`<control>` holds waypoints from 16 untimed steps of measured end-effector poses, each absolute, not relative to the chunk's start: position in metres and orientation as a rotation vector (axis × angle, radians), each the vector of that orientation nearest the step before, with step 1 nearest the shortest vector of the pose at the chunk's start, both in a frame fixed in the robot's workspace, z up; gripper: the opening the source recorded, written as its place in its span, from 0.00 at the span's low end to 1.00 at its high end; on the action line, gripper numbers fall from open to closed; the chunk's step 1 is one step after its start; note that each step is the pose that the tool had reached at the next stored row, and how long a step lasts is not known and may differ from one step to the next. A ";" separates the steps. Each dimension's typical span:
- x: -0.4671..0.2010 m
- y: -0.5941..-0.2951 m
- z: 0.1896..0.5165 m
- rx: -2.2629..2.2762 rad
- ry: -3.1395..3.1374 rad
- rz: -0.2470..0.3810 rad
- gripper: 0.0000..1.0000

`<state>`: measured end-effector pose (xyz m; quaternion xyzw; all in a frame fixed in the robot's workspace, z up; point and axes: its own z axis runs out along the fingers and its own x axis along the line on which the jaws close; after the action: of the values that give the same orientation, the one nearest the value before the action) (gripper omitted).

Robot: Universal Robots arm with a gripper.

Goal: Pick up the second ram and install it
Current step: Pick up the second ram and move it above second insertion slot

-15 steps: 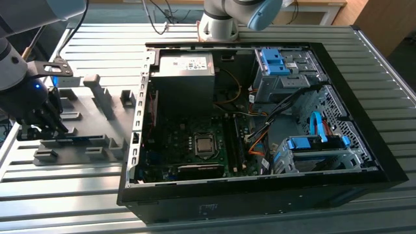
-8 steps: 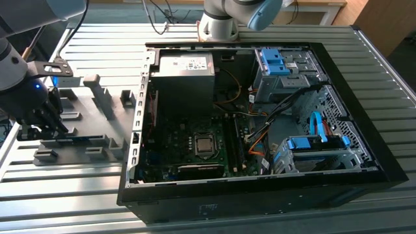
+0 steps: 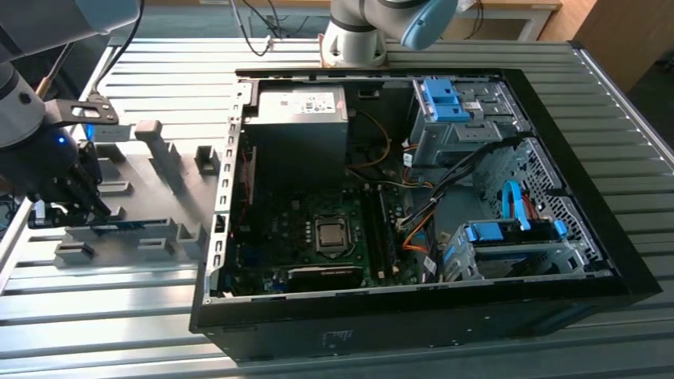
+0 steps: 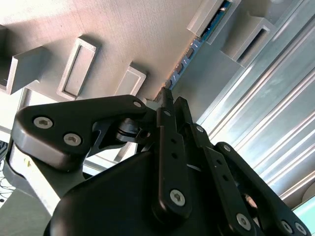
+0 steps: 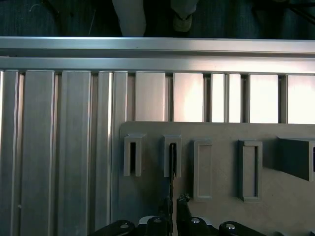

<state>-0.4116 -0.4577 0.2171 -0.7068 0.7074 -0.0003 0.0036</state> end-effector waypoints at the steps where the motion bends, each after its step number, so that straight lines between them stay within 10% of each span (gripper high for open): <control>1: -0.412 -0.458 0.217 -2.215 2.217 -0.001 0.21; 7: -0.412 -0.458 0.217 -2.215 2.217 -0.001 0.21; 8: -0.412 -0.458 0.217 -2.215 2.217 -0.001 0.99; 16: -0.412 -0.458 0.216 -2.215 2.217 -0.001 0.99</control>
<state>-0.4116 -0.4577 0.2165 -0.7068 0.7074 -0.0003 0.0036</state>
